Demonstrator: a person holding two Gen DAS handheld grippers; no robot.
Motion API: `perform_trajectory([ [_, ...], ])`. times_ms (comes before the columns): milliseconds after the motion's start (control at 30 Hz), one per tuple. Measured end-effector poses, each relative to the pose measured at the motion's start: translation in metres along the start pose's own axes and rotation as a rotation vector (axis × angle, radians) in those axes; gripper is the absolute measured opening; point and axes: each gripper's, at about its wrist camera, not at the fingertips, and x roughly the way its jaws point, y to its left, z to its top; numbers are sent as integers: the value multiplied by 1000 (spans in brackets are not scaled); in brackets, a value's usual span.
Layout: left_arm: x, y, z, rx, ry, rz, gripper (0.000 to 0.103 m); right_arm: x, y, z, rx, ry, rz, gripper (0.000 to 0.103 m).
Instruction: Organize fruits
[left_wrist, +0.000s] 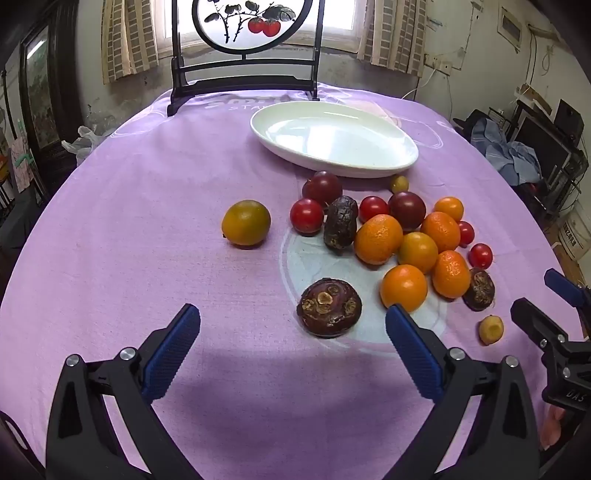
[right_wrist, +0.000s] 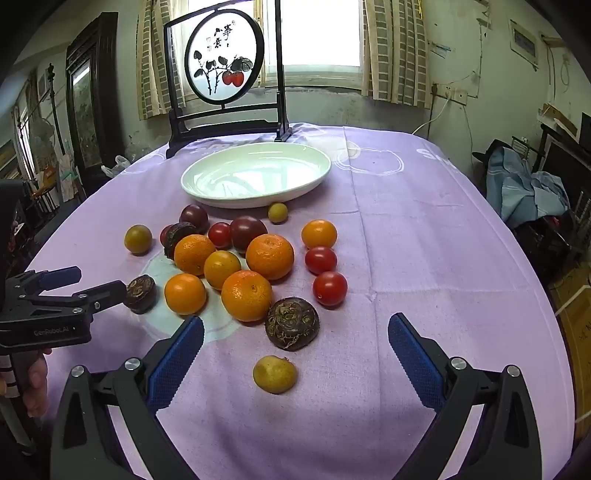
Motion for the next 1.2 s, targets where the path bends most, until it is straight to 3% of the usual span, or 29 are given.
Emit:
perform_trajectory([
  [100, -2, -8, -5, 11, -24, 10, 99, 1, 1, 0, -2, 17, 3, 100],
  [200, -2, -4, 0, -6, 0, -24, 99, 2, 0, -1, -1, 18, 5, 100],
  [800, -2, 1, -3, -11, 2, -43, 99, 2, 2, -6, -11, 22, 15, 100],
  [1200, 0, -4, -5, 10, 5, 1, 99, 4, 3, -8, -7, 31, 10, 100],
])
